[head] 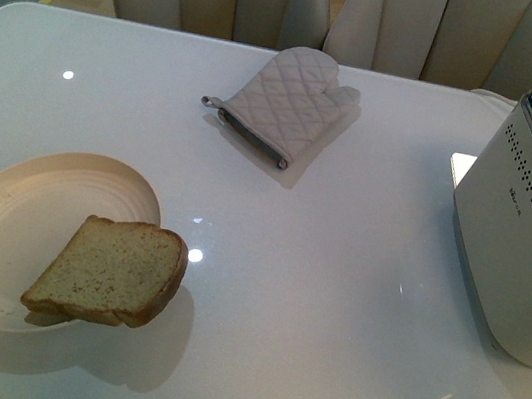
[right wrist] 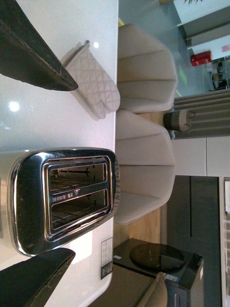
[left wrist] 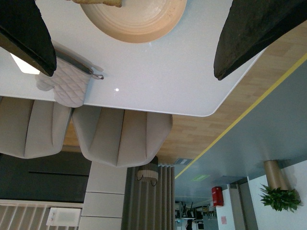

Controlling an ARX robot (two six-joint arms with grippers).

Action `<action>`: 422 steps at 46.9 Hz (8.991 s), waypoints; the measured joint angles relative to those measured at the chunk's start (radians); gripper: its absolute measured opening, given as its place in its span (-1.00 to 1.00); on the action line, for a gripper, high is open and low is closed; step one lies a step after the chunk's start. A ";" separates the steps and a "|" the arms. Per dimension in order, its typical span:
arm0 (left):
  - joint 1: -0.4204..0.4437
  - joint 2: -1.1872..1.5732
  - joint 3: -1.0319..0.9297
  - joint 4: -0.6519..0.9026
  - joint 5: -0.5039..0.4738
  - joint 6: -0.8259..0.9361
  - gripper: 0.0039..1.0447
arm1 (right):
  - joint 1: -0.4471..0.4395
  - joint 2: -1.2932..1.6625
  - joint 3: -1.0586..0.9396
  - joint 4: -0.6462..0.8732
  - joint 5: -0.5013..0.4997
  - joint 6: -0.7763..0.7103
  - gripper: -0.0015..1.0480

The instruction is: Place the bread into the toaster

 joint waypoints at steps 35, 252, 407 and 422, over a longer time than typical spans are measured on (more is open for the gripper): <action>0.156 0.602 0.207 0.193 0.255 -0.377 0.87 | 0.000 0.000 0.000 0.000 0.000 0.000 0.83; -0.006 0.422 -0.001 0.424 0.000 -0.003 -0.95 | 0.000 0.000 0.000 0.000 0.000 0.000 0.83; -0.005 -0.002 0.000 -0.001 0.000 -0.001 0.87 | 0.364 2.142 0.687 0.465 -0.225 0.769 0.66; -0.005 -0.002 0.000 -0.001 0.000 -0.001 0.87 | 0.357 2.105 0.673 0.552 -0.256 0.892 -0.53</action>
